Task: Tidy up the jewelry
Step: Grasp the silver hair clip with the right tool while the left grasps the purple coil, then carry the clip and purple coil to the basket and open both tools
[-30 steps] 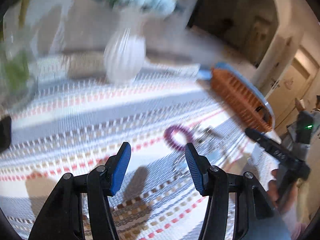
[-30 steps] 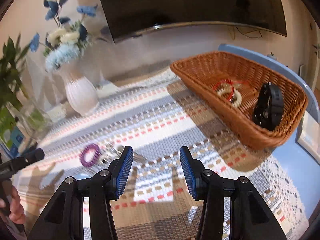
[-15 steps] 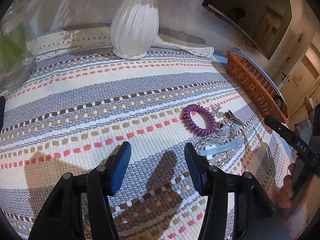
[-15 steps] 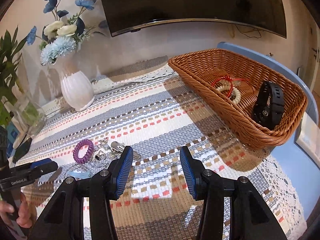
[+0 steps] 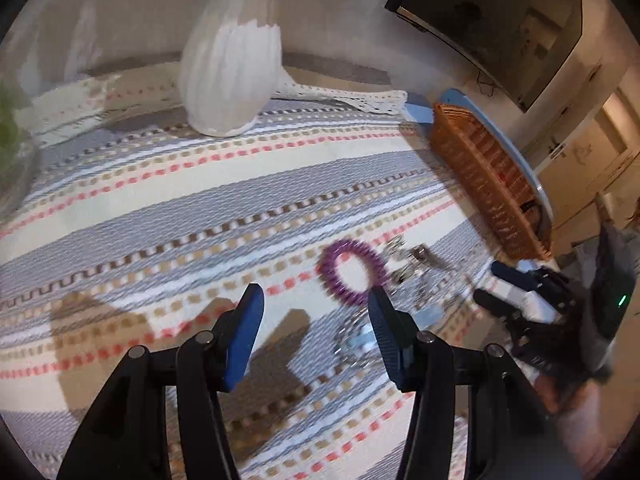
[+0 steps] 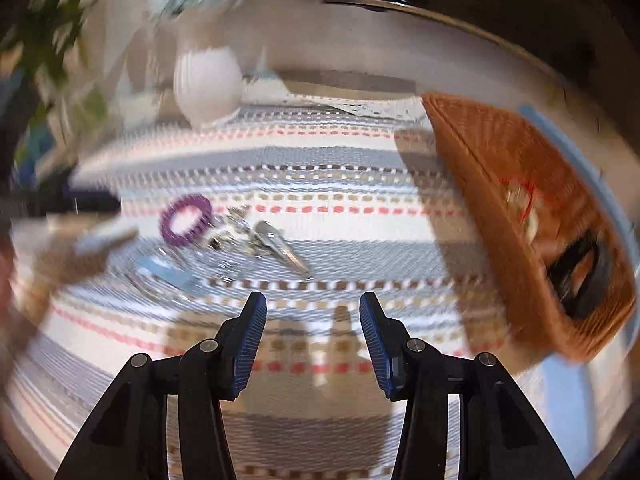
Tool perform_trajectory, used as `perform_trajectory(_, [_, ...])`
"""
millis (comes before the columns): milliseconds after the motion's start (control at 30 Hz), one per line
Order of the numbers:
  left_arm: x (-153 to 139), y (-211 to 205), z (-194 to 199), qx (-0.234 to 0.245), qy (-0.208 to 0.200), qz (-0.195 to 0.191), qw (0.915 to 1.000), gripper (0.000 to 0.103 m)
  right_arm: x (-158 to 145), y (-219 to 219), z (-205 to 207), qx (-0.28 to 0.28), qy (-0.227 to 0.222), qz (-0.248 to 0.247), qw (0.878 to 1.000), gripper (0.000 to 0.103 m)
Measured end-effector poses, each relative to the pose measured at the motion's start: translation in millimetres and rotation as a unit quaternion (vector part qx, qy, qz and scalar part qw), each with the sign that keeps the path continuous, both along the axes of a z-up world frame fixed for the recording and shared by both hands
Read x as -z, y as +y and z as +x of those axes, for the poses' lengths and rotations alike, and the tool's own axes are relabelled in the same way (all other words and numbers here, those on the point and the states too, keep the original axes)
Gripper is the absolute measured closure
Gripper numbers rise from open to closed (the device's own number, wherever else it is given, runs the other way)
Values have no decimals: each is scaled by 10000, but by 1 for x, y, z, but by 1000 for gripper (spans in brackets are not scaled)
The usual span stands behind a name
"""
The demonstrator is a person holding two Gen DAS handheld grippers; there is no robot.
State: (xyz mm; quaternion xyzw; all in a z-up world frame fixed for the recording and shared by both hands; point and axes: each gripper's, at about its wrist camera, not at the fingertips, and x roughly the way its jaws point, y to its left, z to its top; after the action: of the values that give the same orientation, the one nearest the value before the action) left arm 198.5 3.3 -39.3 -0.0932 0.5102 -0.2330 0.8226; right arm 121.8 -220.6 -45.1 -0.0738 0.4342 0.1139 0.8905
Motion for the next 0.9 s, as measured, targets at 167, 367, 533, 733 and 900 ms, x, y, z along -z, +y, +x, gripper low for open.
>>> perform_trajectory(167, [10,-24,20,211,0,33,9998,59,9,5,22,-566,214,-206,9980,66])
perform_trajectory(367, [23,-44,21,534,-80,167,9984,59,19,14,40,-1088,159,-381,9932,70])
perform_trajectory(533, [30,-45,20,530,-270,443,9972,72,22,24,51,-1359,134,-313,9901,70])
perform_trajectory(733, [29,-52,19,503,-425,748,9950,83,24,38,58,-1507,109,-198,9883,72])
perform_trajectory(900, [28,-54,17,511,-444,790,9946,95,22,40,51,-1427,120,-89,9896,87])
